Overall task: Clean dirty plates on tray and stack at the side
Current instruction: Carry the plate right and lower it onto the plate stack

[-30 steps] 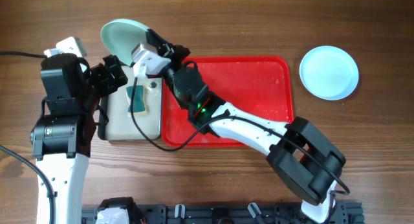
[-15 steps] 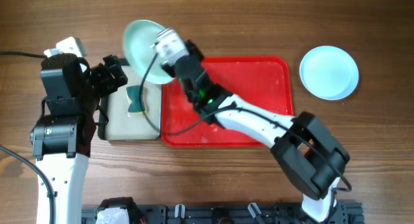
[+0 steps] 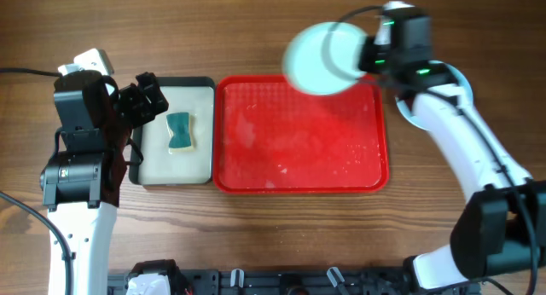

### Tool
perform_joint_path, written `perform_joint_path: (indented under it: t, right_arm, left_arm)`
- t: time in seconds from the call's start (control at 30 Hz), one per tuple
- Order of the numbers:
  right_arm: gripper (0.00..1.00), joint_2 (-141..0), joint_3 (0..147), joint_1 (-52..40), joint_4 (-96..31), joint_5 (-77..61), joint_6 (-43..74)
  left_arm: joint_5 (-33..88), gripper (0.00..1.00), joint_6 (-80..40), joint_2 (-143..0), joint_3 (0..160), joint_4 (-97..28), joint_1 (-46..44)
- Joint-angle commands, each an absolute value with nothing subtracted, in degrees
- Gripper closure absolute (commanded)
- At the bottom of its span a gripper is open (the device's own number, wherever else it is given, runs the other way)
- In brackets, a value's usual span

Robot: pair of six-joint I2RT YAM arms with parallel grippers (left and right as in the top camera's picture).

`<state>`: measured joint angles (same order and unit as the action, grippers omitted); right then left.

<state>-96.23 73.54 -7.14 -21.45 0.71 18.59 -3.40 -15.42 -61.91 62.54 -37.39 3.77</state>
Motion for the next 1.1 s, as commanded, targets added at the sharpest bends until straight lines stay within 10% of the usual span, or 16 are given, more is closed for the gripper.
perform_joint_path:
  t: [0.0,0.27,0.6,0.77,1.07]
  right_arm:
    - [0.96,-95.5,73.5,5.5,-24.8,0.1,19.5]
    - [0.96,-100.0,73.4,25.3,-25.8,0.2,19.5]
    - [0.95,-107.4,72.5,25.8,-28.2,-0.5,19.4]
    - [0.6,-107.4,72.5,25.8,-29.4,-11.9,13.3]
    - [0.4,-107.4,72.2,14.0,-35.7,-14.2,6.3]
  left_arm:
    - [-3.9,0.0,-15.9,-61.8,63.3,-37.3,4.1]
    - [-3.9,0.0,-15.9,-61.8,63.3,-37.3,4.1]
    - [-3.9,0.0,-15.9,-61.8,63.3,-37.3,4.1]
    - [-3.9,0.0,-15.9,-61.8,63.3,-37.3,4.1]
    - [-3.9,0.0,-15.9,-61.8,63.3,-37.3,4.1]
